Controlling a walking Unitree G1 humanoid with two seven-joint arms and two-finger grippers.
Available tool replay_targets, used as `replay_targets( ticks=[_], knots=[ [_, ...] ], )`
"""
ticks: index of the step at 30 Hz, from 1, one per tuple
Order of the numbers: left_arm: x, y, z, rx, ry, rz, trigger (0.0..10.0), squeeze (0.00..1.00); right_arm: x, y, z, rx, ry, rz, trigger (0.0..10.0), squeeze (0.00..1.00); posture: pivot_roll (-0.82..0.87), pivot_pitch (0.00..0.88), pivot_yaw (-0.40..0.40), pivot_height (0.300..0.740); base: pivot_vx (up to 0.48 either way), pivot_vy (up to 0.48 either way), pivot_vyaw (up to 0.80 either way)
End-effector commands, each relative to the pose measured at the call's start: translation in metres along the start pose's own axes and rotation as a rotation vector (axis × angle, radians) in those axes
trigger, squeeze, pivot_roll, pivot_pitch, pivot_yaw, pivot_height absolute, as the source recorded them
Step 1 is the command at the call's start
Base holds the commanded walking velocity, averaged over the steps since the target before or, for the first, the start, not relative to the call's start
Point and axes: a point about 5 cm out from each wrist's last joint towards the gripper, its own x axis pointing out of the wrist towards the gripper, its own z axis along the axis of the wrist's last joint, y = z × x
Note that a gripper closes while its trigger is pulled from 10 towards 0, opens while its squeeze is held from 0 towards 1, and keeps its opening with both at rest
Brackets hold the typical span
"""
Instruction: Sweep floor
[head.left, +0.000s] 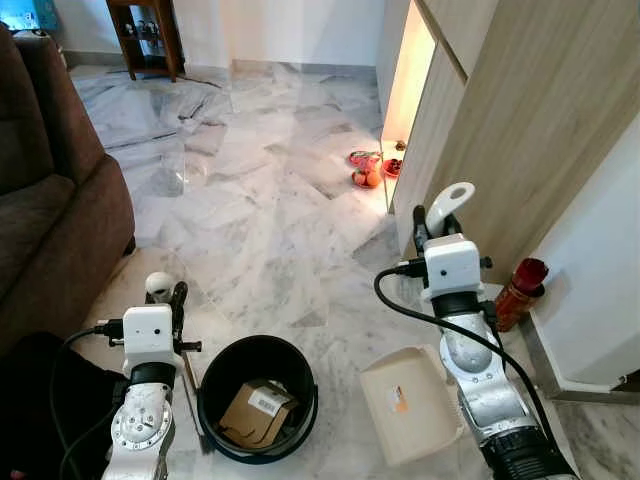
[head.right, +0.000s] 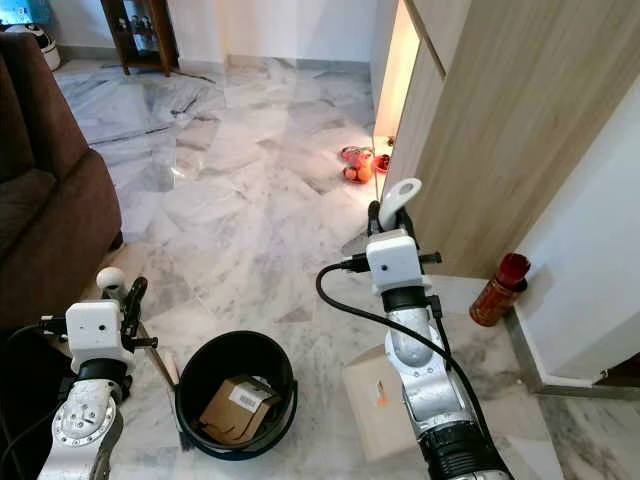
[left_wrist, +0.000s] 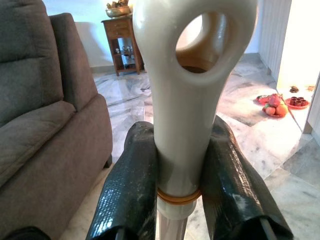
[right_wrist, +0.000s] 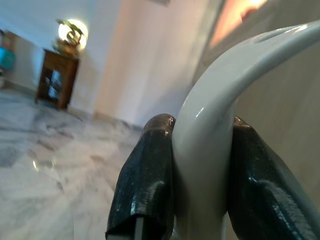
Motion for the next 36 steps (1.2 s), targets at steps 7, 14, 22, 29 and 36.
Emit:
replay_targets(
  ticks=[7, 14, 22, 29, 36],
  knots=[
    [0.000, -0.004, 0.012, -0.022, -0.055, -0.029, 10.0, 0.00, -0.007, -0.011, -0.021, 0.070, 0.089, -0.094, 10.0, 0.00, 0.19, 0.051, -0.019, 0.740, 0.000, 0.000, 0.00],
    [-0.006, -0.006, 0.012, -0.024, -0.041, -0.090, 10.0, 0.00, -0.010, -0.010, -0.028, 0.075, 0.106, -0.089, 10.0, 0.00, 0.18, 0.067, -0.019, 0.740, 0.000, 0.000, 0.00],
    [-0.009, -0.010, 0.009, 0.022, -0.033, -0.141, 10.0, 0.00, -0.018, -0.003, -0.037, 0.090, 0.144, -0.079, 10.0, 0.00, 0.19, 0.065, -0.023, 0.740, 0.000, 0.000, 0.00],
    [-0.012, -0.017, 0.013, 0.017, -0.041, -0.174, 10.0, 0.00, -0.019, -0.004, -0.039, 0.095, 0.148, -0.081, 10.0, 0.00, 0.18, 0.066, -0.023, 0.740, 0.000, 0.000, 0.00],
    [-0.007, -0.016, 0.013, 0.012, -0.045, -0.159, 10.0, 0.00, -0.018, -0.003, -0.039, 0.106, 0.147, -0.086, 10.0, 0.00, 0.18, 0.057, -0.023, 0.740, 0.000, 0.000, 0.00]
  ],
)
